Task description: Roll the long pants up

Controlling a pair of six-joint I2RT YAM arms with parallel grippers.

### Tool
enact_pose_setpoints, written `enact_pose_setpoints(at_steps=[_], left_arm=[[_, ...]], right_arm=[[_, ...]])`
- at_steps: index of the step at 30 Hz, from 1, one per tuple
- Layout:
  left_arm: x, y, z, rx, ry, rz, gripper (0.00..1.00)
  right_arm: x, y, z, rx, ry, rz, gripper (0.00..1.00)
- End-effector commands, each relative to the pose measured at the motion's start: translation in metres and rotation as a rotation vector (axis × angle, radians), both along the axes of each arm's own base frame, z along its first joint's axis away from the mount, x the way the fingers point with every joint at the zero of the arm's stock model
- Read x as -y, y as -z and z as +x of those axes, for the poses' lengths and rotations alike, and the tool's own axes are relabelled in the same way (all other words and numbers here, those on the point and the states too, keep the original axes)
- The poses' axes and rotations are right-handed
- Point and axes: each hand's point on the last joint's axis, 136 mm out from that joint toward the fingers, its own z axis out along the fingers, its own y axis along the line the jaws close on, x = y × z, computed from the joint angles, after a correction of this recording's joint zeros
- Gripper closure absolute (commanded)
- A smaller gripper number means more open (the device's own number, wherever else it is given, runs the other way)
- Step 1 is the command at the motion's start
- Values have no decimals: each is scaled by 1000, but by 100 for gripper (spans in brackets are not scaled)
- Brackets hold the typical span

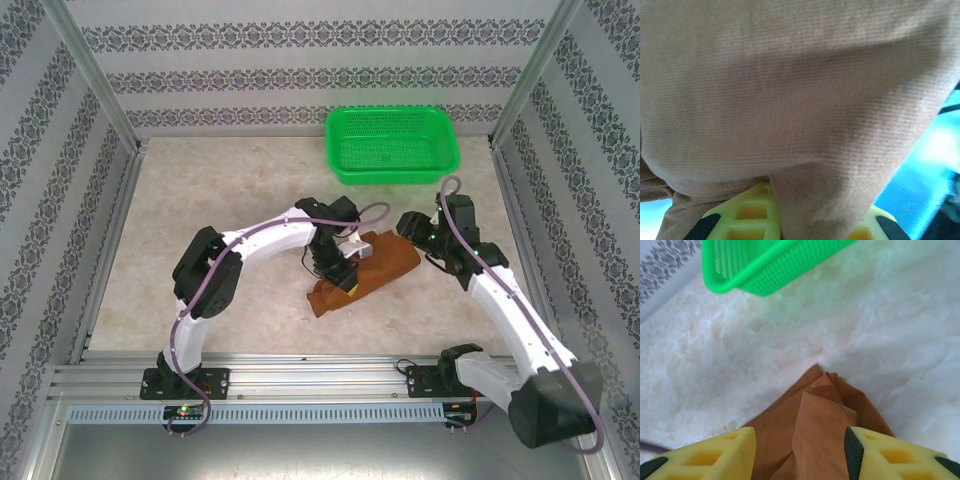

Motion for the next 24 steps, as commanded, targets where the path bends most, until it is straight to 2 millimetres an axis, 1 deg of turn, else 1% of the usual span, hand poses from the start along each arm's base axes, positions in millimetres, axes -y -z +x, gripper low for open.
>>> enact_pose_setpoints(at_steps=[1,3,5,7,8,9,11,14,18,21,22,24], left_arm=[[17,-31,-20,-302,-83,-176,100],[20,-43,-7,-359,-146,-264,100],[20,-48,4,-392,-182,-313,100],[19,-49,14,-423,-216,-359,100],[18,-47,21,-438,-246,-377,100],[13,-42,27,-448,-285,-375,100],[4,-38,41,-458,-345,-399,100],[-11,-24,57,-487,-439,-411,100],[-26,-3,67,-517,-486,-397,100],[-39,20,71,-533,-506,-356,100],[-43,29,73,-543,-513,-347,100],[-50,45,78,-552,-540,-328,100]], right_arm=[[10,-13,-7,13,10,-53,43],[1,-18,-10,14,-41,-36,44],[-5,-16,-10,7,-67,-8,47],[-11,-11,-10,1,-91,18,54],[-14,-8,-11,-7,-98,29,56],[-16,-6,-12,-16,-110,35,56],[-20,-3,-13,-40,-132,43,53],[-27,-3,-14,-39,-160,54,52],[-43,1,-7,-56,-204,83,56],[-58,9,0,-92,-243,79,65],[-65,12,1,-104,-263,79,72],[-77,17,6,-123,-292,77,81]])
